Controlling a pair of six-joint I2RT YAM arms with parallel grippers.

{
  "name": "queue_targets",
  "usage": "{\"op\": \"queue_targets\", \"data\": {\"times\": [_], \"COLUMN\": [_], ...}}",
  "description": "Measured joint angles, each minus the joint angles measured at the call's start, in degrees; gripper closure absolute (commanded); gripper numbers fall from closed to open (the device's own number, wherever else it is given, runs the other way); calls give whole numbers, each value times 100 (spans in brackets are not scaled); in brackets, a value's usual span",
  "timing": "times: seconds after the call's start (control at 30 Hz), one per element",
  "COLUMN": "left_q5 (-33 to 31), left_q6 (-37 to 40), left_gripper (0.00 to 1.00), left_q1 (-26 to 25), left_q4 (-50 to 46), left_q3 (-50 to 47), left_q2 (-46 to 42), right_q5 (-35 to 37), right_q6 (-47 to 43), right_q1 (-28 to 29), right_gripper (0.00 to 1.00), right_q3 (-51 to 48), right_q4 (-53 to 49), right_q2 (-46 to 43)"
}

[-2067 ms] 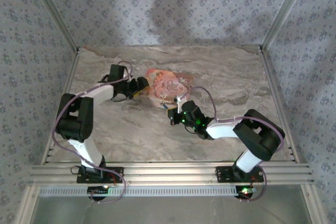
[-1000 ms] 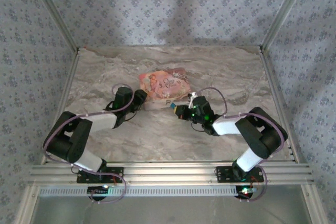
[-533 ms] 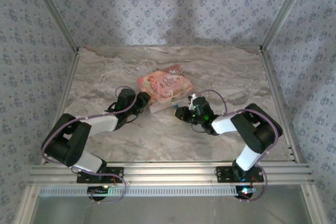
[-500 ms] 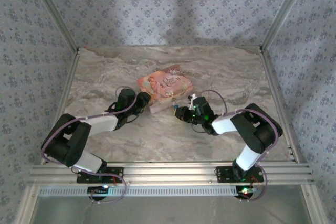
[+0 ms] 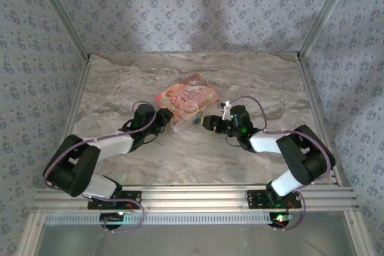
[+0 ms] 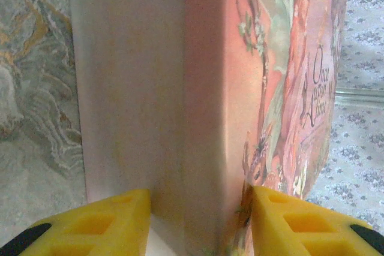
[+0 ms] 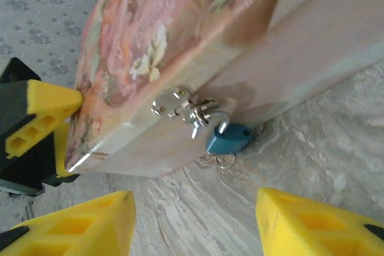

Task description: Unlock the padlock with the key

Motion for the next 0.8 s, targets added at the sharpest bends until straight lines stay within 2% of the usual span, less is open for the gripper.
{"op": "queue_targets", "data": {"times": [0.13,0.23,0.53,0.63,0.8], "left_q5": [0,2,-28,-24,-28], "left_q6": [-2,-2,-2,0,0], "left_gripper": [54,54,53,52,52], "left_q1": [-72,-90,-120,-122,-125], "left_q4": [-50,-87,-162,-186,-212], "left_q3": [-92,-107,-107,-107,-107], "left_q2": [-131,-170,-216,-232,-238], "right_q5": [-354,-544,-957,-1073,-1202], "right_q6": [-201,-363,-601,-612,-577], "right_q1": [-162,-240,-313,-337,-348], "right_gripper": [27,25,25,30,30], "right_q3": [0,-4,-13,4,142], "right_q4": [522,949,2111,2446,2822], "right_q2": [170,448,1272,1543,1993]}}
